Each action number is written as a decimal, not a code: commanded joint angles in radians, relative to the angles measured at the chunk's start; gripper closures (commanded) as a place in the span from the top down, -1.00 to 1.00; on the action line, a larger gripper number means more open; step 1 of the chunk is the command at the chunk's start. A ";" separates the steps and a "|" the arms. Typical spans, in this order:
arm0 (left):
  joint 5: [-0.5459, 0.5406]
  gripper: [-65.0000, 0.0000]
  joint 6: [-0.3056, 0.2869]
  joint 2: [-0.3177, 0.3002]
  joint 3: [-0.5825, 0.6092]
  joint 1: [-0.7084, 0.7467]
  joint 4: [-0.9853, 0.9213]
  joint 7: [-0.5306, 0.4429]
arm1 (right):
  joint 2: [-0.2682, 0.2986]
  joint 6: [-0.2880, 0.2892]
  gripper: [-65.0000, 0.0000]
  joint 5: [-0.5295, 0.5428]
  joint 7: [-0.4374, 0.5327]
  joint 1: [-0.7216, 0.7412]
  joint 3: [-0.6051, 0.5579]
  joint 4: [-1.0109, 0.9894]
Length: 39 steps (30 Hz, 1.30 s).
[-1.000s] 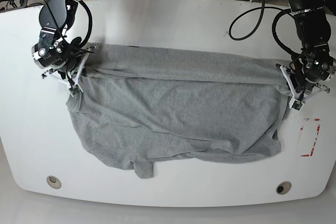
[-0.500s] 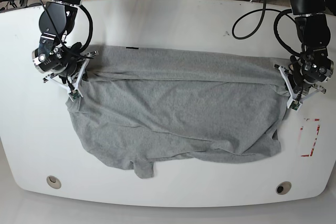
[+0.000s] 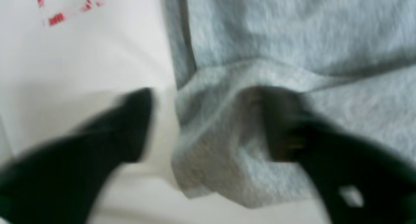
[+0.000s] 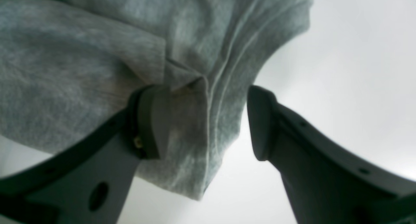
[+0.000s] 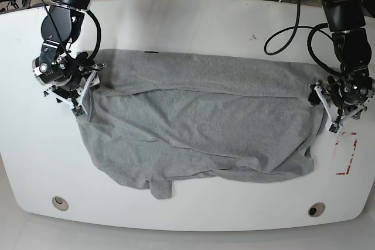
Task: Fold the T-shirt properly
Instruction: 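Release the shirt edge and raise both grippers slightly, then drag the shirt edge with both grippers toward the robot base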
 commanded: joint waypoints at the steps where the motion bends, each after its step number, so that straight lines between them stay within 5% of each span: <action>1: -0.004 0.78 0.004 -0.020 -0.006 -0.045 0.020 -0.013 | 0.011 -0.002 0.14 0.005 0.002 0.022 0.053 0.069; 7: -0.011 0.72 -0.004 -0.020 -0.049 -0.078 0.091 -0.013 | -0.015 -0.002 0.14 0.031 -0.087 0.019 0.137 0.150; 16: -0.013 0.71 -0.004 -0.018 -0.089 0.050 0.232 -0.013 | -0.025 -0.002 0.14 0.275 -0.168 -0.063 0.312 0.144; 26: -0.013 0.71 -0.006 0.034 -0.204 0.157 0.236 -0.033 | -0.041 -0.002 0.14 0.420 -0.162 -0.125 0.324 0.029; 31: -0.013 0.71 -0.006 0.037 -0.203 0.223 0.235 -0.162 | -0.043 -0.002 0.14 0.426 -0.106 -0.125 0.318 -0.033; 39: -0.013 0.71 -0.006 0.042 -0.203 0.232 0.184 -0.180 | -0.035 -0.002 0.14 0.423 -0.091 -0.122 0.315 -0.115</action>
